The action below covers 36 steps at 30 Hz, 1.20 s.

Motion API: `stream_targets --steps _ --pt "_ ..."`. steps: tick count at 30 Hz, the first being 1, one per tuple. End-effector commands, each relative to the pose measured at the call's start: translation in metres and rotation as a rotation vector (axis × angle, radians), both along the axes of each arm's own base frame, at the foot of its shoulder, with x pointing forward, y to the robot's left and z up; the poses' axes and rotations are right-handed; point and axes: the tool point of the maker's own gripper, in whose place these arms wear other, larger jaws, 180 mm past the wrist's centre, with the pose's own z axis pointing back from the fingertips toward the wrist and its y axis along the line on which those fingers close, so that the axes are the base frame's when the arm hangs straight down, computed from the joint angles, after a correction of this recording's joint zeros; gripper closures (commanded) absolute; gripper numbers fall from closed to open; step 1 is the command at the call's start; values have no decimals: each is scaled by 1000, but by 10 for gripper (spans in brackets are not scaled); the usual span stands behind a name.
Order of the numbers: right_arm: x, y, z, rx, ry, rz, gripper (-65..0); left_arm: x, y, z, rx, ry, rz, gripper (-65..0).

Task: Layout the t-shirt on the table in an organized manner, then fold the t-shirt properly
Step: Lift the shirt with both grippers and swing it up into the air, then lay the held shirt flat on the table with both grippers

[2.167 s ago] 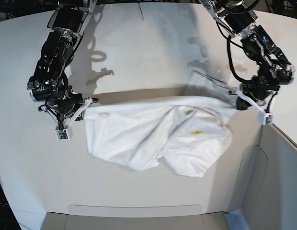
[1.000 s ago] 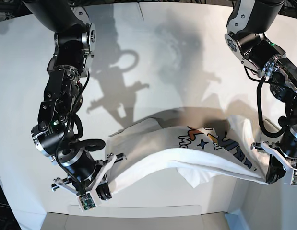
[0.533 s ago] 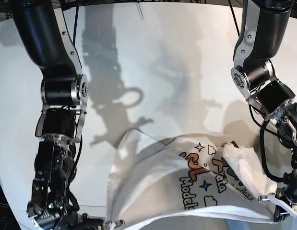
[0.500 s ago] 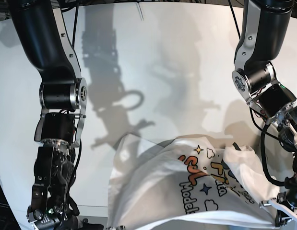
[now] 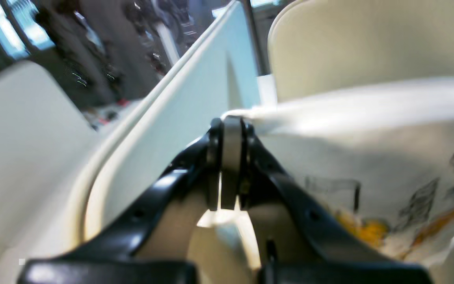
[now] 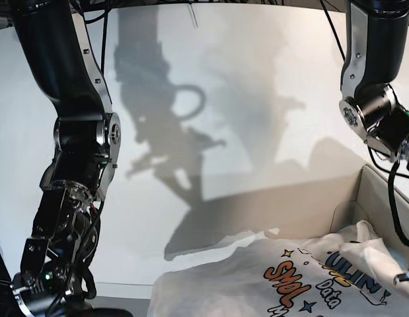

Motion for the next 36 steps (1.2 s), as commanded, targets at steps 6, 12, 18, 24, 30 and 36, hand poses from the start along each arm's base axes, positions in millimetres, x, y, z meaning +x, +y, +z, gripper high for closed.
stream_targets --steps 6,12,18,24,30,36 --pt "-23 -10 -87 -42 187 -41 0 -32 -15 -73 93 161 8 0" --pt "-78 -10 -207 -69 426 -43 0 -63 -15 -179 100 441 2 0" --pt "-145 -1 -314 -48 707 14 0 -105 -18 -258 104 666 -22 0" --pt "-201 -1 -375 -6 902 24 0 -148 -26 -312 163 857 -97 0" --pt "-208 -58 -389 80 952 -161 0 -183 -42 -351 107 967 -130 0" --pt "-206 -98 -386 120 991 -295 0 -192 -65 -367 81 1006 -186 0"
